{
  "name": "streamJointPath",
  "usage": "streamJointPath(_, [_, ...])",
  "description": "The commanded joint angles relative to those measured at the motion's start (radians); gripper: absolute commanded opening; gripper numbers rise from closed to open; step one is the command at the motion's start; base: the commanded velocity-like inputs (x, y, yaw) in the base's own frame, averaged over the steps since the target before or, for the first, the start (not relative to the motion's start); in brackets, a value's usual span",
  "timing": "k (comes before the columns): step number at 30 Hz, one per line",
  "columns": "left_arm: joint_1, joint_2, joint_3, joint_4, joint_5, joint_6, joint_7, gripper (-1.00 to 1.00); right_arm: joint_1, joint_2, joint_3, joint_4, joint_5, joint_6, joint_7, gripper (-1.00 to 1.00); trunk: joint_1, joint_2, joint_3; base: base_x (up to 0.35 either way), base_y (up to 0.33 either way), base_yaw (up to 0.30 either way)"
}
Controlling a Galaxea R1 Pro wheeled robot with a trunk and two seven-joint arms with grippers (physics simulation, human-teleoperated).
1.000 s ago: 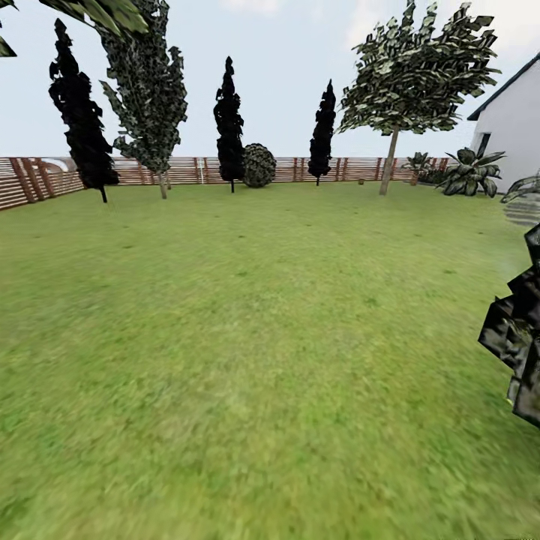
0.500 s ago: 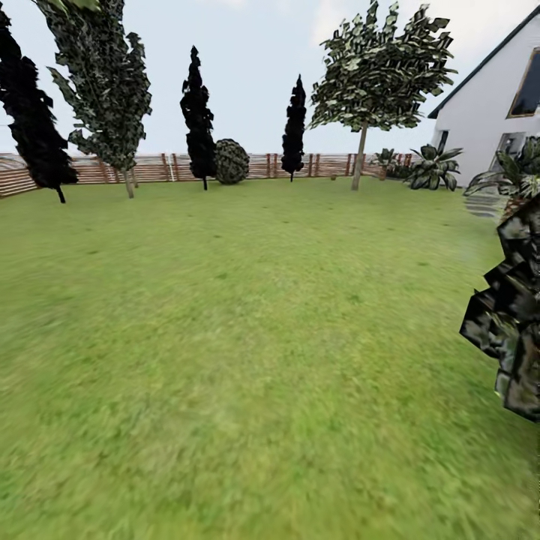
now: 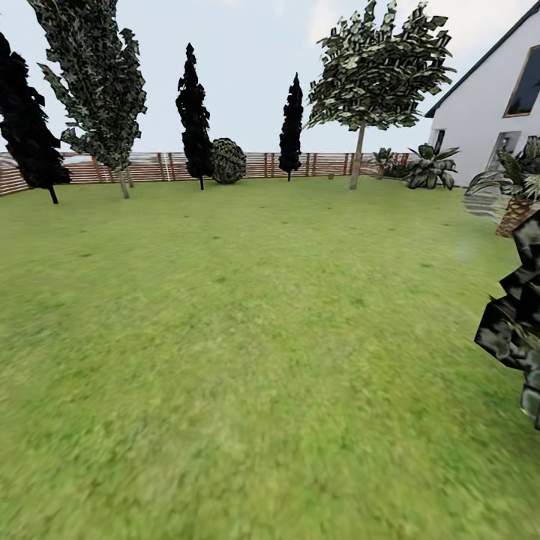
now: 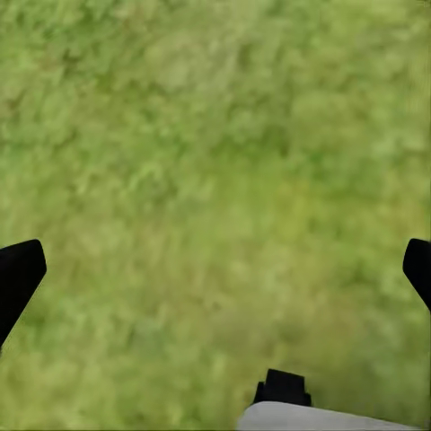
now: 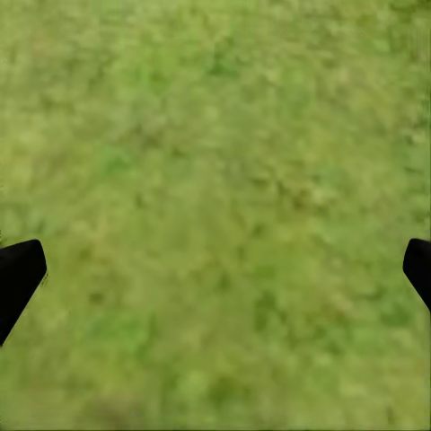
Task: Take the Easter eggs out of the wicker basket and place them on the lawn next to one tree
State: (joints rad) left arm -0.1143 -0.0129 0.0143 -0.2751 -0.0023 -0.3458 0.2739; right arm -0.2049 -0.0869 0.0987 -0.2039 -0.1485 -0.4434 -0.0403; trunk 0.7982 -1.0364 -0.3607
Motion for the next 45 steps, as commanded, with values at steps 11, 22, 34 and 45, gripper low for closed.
streamJointPath(11, [-0.001, -0.001, 0.0, 0.004, -0.002, -0.004, 0.002, 1.0, -0.001, -0.001, 0.009, 0.001, -0.008, -0.003, -0.004, 1.0, 0.001, -0.001, -0.001, 0.318, 0.102, 0.0])
streamJointPath(22, [-0.001, -0.004, -0.003, 0.004, -0.005, -0.005, 0.002, 1.0, -0.001, -0.001, 0.01, 0.001, -0.008, -0.003, -0.005, 1.0, 0.001, -0.001, -0.001, 0.331, 0.013, 0.0])
streamJointPath(34, [0.0, -0.004, -0.003, 0.004, -0.005, -0.007, 0.002, 1.0, -0.001, -0.001, 0.01, 0.001, -0.008, -0.003, -0.005, 1.0, 0.001, -0.001, -0.001, 0.332, 0.0, 0.0])
streamJointPath(45, [0.0, -0.004, -0.002, 0.004, -0.005, -0.007, 0.002, 1.0, -0.001, -0.001, 0.01, 0.001, -0.007, -0.003, -0.006, 1.0, 0.001, -0.001, -0.001, 0.333, 0.0, 0.0])
